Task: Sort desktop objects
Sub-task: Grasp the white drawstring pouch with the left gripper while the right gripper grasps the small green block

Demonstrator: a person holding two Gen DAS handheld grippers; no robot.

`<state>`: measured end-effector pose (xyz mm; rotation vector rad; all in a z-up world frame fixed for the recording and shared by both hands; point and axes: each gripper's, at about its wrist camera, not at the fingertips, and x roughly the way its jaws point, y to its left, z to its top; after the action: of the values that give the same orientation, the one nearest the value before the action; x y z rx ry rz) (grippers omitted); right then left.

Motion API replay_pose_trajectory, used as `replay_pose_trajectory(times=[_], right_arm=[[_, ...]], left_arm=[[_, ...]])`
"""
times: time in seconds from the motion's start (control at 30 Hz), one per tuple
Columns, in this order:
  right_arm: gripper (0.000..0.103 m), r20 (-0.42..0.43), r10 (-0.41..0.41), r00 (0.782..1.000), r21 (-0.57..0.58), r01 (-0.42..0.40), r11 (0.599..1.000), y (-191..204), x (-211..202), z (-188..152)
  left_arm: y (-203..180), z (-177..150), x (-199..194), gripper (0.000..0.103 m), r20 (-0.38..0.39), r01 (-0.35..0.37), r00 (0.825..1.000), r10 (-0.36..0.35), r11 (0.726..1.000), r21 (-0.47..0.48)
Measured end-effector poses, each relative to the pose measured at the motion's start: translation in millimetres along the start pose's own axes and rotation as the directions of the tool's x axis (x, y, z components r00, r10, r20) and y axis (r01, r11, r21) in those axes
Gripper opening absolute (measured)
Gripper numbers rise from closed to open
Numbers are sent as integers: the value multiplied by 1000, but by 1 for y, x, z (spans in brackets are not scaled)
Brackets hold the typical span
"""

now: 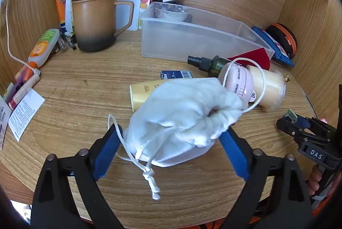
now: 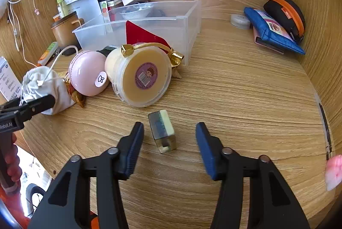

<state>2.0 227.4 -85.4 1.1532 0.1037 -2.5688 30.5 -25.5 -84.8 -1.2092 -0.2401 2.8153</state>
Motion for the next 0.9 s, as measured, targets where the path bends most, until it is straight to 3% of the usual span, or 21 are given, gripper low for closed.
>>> replay_pose_trajectory(times=[0.33, 0.43, 0.47, 0.5, 0.6, 0.9], right_arm=[[15, 13, -12, 1000, -14, 12, 1000, 5, -1, -1], [15, 24, -15, 1000, -15, 15, 1000, 6, -4, 1], [15, 30, -18, 999, -19, 18, 1000, 7, -5, 1], [15, 35, -20, 999, -22, 21, 1000, 8, -7, 3], [15, 58, -18, 998, -27, 19, 999, 10, -13, 6], [15, 104, -8, 995, -47, 13, 999, 16, -26, 14]], left_arm=[[2, 8, -1, 74, 18, 34, 999, -33, 999, -7], [4, 9, -4, 70, 23, 59, 998, -58, 998, -12], [6, 9, -5, 57, 28, 60, 998, -59, 998, -18], [8, 10, -6, 51, 28, 60, 998, -59, 998, -21], [13, 12, -9, 40, 36, 78, 996, -77, 997, -27], [8, 16, -23, 25, 76, 98, 992, -98, 995, 14]])
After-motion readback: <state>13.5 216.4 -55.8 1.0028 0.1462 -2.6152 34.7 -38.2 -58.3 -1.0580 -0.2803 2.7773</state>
